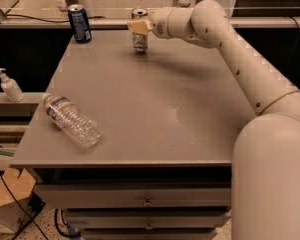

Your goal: Move redbull can near pepsi can

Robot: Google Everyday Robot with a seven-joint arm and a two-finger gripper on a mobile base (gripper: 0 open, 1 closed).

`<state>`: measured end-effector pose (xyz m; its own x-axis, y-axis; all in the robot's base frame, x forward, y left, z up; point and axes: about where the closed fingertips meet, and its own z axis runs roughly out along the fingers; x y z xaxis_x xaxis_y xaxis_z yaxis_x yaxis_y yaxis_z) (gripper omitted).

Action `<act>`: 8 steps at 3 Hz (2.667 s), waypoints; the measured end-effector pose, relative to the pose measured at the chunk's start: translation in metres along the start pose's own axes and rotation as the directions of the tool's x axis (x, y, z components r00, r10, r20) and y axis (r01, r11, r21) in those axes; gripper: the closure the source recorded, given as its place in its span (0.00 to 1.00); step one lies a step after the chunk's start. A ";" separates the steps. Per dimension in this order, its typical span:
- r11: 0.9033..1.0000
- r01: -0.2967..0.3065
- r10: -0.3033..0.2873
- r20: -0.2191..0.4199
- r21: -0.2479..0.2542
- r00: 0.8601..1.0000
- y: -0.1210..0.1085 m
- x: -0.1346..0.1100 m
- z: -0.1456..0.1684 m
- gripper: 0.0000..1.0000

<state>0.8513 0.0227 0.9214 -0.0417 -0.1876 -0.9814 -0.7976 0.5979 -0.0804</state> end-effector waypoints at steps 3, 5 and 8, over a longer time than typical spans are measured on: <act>0.989 0.055 -0.049 0.042 -0.138 0.998 0.048 -0.016 0.073 1.00; 0.982 0.039 -0.029 0.060 -0.187 0.998 0.062 -0.026 0.101 1.00; 0.973 -0.050 0.058 0.031 -0.225 0.998 0.067 -0.013 0.118 0.36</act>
Offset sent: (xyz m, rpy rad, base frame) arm 0.0097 0.0904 -0.0054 0.0013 -0.0278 0.1604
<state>0.8696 0.1572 0.9077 -0.0691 -0.1280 -0.9894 -0.9095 0.4155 0.0098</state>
